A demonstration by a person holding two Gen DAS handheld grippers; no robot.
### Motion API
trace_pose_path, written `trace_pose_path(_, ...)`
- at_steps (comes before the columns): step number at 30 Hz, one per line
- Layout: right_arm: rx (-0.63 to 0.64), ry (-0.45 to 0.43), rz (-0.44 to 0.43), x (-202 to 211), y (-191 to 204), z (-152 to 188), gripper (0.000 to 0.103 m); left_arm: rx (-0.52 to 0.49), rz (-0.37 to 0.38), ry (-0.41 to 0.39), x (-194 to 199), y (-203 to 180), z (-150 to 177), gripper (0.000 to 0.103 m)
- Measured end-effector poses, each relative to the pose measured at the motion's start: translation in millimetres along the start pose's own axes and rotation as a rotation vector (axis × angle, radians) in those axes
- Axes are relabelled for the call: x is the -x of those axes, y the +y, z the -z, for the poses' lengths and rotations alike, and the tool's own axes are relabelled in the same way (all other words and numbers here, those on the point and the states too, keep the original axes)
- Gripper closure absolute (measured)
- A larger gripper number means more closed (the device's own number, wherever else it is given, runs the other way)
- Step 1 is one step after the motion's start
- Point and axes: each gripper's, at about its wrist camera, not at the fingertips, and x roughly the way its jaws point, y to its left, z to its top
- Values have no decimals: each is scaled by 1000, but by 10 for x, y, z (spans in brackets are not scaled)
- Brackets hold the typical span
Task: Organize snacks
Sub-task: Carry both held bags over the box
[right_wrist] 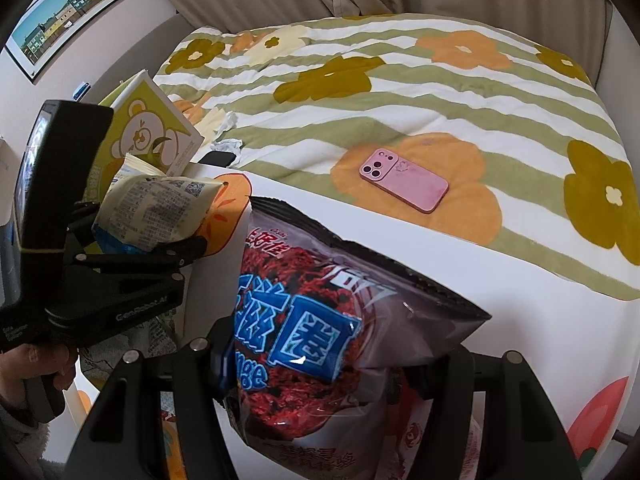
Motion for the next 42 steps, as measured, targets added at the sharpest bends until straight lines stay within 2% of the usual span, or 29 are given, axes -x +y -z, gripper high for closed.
trace_pose_path(10, 6, -52, 11, 199, 136, -19, 44, -6, 22, -105, 472, 34, 5, 57)
trace_pose_path(19, 13, -144, 50, 677, 339, -70, 44, 7, 65, -254, 1220, 169, 17, 57)
trace_pose_path(25, 20, -216, 75, 1078, 539, -115, 44, 25, 104, -352, 1725, 411, 122, 57)
trace_pose_path(33, 29, -304, 74, 1581, 1062, -175, 44, 55, 161, -450, 2217, 1108, 451, 57)
trace_pose_path(38, 42, -350, 72, 1715, 1609, -216, 44, 77, 168, -463, 2263, 1678, 709, 57)
trace_pose_path(42, 51, -365, 45, 1649, 2113, -271, 44, 117, 165, -449, 2170, 2231, 933, 57)
